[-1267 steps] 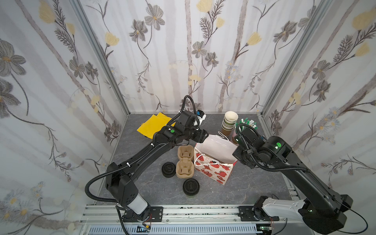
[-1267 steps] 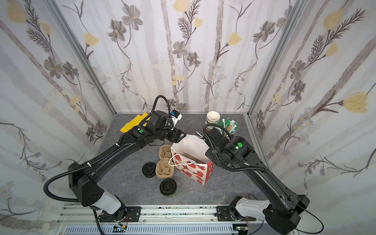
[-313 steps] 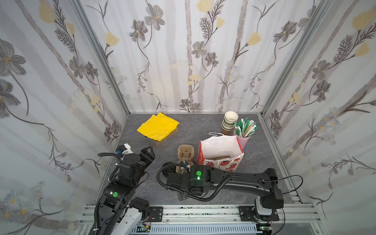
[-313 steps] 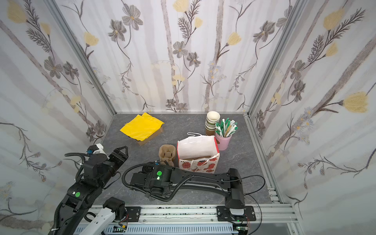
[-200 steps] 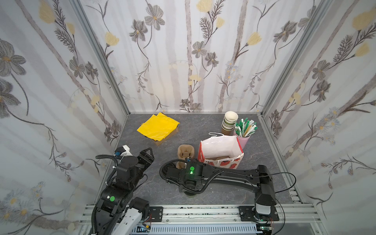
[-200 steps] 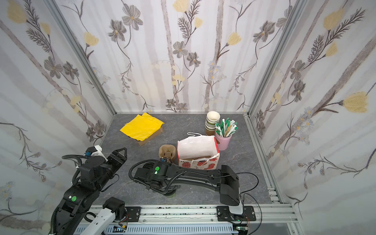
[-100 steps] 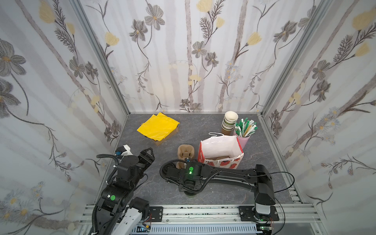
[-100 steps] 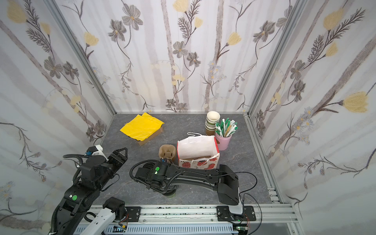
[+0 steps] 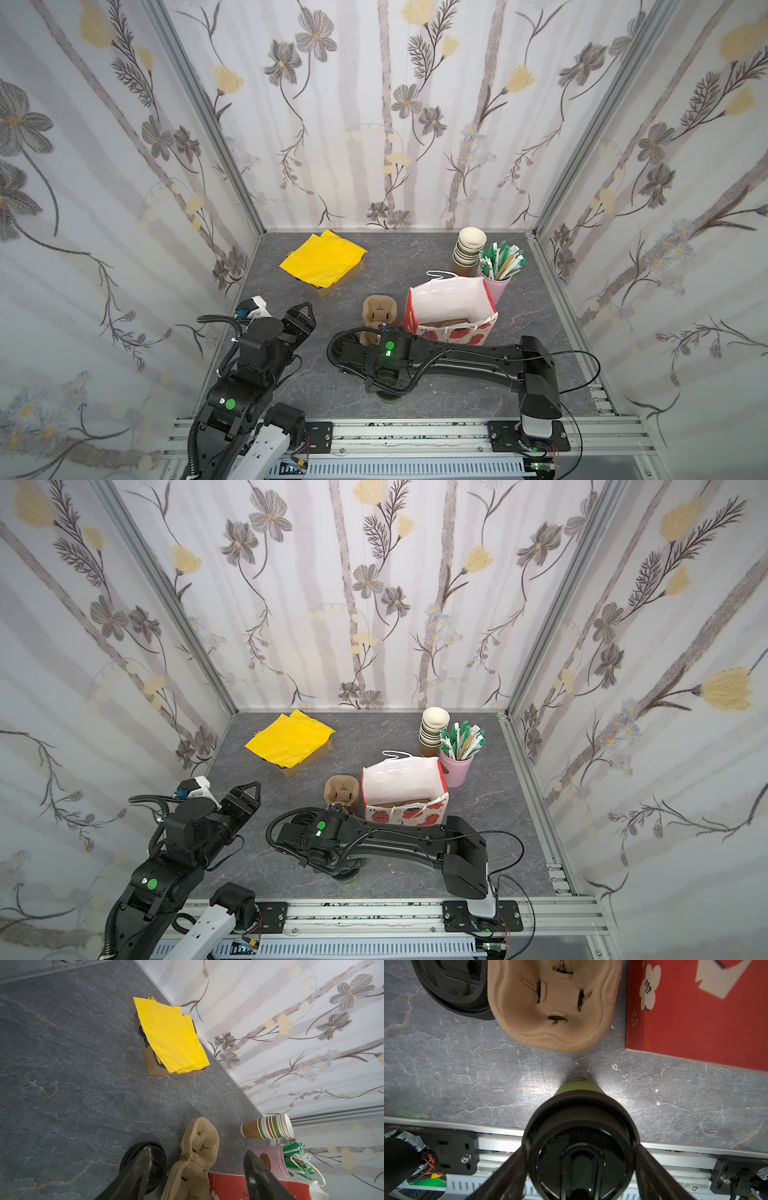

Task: Pack the takeout coffee
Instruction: 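Close the right gripper on the coffee cup's black lid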

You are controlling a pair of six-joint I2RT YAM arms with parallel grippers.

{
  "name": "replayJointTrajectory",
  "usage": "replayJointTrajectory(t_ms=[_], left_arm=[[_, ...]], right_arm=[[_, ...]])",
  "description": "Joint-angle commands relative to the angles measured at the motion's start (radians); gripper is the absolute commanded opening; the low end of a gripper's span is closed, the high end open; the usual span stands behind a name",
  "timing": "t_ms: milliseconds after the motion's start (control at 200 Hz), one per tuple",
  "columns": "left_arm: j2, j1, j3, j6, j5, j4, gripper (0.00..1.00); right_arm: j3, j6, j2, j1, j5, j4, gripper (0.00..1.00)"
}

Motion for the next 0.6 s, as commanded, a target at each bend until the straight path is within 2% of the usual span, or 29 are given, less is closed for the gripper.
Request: replayJointTrajectory(t_ms=[0, 595], left_arm=[[0.0, 0.001, 0.005, -0.007, -0.007, 0.005, 0.72], [0.002, 0.0, 0.009, -0.012, -0.004, 0.004, 0.71]], right_arm=[[-0.012, 0.018, -0.01, 0.001, 0.001, 0.017, 0.8], [-0.04, 0.019, -0.018, 0.001, -0.002, 0.039, 0.74]])
